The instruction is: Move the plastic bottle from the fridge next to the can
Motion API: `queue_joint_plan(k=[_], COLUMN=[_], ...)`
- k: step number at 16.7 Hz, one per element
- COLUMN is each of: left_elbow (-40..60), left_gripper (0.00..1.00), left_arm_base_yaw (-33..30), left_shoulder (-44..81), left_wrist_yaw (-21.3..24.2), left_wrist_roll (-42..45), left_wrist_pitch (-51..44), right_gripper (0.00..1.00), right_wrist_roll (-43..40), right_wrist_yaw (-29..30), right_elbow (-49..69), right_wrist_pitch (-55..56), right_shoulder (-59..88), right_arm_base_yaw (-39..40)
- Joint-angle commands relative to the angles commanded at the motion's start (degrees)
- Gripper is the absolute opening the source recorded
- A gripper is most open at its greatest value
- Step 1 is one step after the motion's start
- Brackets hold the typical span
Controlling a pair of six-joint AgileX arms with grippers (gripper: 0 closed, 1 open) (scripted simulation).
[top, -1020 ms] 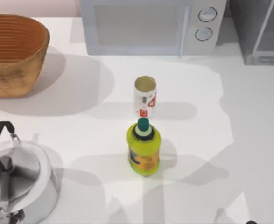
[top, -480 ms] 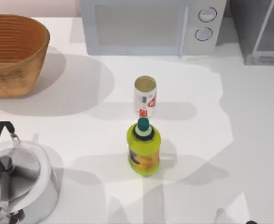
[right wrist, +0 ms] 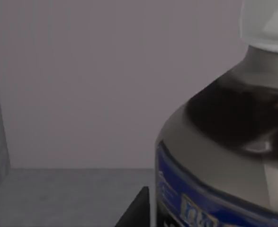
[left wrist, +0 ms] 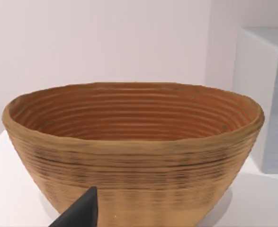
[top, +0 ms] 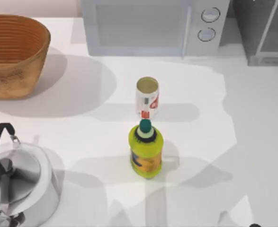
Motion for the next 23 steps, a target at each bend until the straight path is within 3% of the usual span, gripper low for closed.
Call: queue_joint_plan(k=[7,13,23], left_elbow=[0.0,0.0,0.0], left_gripper=[1.00,1.00,1.00], left_arm_base_yaw=[0.0,0.0,0.0], left_shoulder=[0.0,0.0,0.0], left_wrist_yaw=[0.0,0.0,0.0], left_wrist_roll=[0.0,0.0,0.0], left_wrist_pitch=[0.0,0.0,0.0], right_gripper=[0.00,0.00,0.00], right_wrist_roll=[0.1,0.1,0.2], right_wrist_yaw=[-0.1,-0.2,-4.4], right_elbow=[2.4,1.5,-28.2], right_wrist_pitch=[-8.5,-8.4,0.6], right_shoulder=[-6.0,-6.9,-25.9], right_arm_base_yaw=[0.0,-0.2,-4.1])
